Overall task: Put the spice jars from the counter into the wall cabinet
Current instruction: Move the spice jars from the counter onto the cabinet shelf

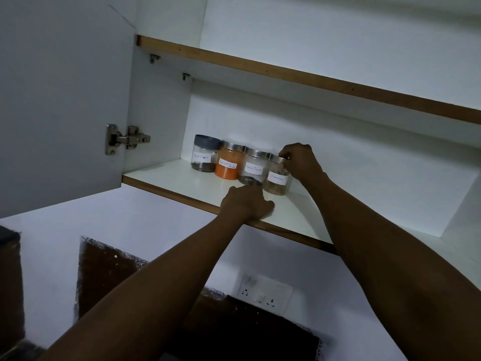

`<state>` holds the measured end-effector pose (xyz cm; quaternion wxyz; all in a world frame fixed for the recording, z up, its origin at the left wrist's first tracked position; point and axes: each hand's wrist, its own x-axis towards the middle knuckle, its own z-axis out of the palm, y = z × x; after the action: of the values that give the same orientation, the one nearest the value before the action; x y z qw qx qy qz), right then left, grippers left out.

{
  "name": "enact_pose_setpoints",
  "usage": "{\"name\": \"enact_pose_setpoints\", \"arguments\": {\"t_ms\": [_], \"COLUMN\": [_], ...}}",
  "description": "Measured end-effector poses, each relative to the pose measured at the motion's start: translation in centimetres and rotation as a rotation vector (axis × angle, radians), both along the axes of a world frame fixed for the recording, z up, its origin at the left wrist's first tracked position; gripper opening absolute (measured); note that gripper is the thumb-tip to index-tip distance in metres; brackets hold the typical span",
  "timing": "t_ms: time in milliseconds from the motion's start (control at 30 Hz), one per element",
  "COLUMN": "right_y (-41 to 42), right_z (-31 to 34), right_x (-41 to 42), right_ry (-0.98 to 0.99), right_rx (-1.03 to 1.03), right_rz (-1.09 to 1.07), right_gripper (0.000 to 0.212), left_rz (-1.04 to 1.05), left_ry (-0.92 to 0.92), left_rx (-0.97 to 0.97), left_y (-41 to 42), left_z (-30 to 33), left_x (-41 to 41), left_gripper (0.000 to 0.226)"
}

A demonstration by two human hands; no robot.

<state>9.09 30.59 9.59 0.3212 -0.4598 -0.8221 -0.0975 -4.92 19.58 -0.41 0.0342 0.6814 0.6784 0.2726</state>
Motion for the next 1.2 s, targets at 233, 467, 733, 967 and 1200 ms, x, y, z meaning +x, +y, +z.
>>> {"name": "enact_pose_setpoints", "arguments": {"t_ms": [233, 467, 733, 967, 1200], "right_y": [0.9, -4.7, -21.9, -30.7, -41.1], "right_z": [0.0, -1.2, -15.1, -33.3, -45.5], "right_x": [-0.1, -0.9, 2.8, 16.2, 26.1], "right_ry": [0.024, 0.082, 0.373, 0.422, 0.392], "right_rx": [-0.009, 0.011, 0.054, -0.496, -0.834], "right_rz": [-0.012, -0.077, 0.203, -0.164, -0.473], "right_gripper": [0.025, 0.059, 0.055, 0.044, 0.036], "left_rz": [-0.005, -0.054, -0.025, -0.444, -0.761], "left_ry": [0.007, -0.090, 0.130, -0.170, -0.227], "left_rx": [0.007, 0.252, 0.439, 0.546, -0.370], "left_y": [-0.1, -2.2, -7.0, -14.1, -24.5], "left_z": [0.1, 0.6, -2.3, -21.0, -39.7], "left_x": [0.0, 0.2, 2.0, 11.8, 22.6], "left_gripper": [0.059, 0.020, 0.032, 0.066, 0.079]}}
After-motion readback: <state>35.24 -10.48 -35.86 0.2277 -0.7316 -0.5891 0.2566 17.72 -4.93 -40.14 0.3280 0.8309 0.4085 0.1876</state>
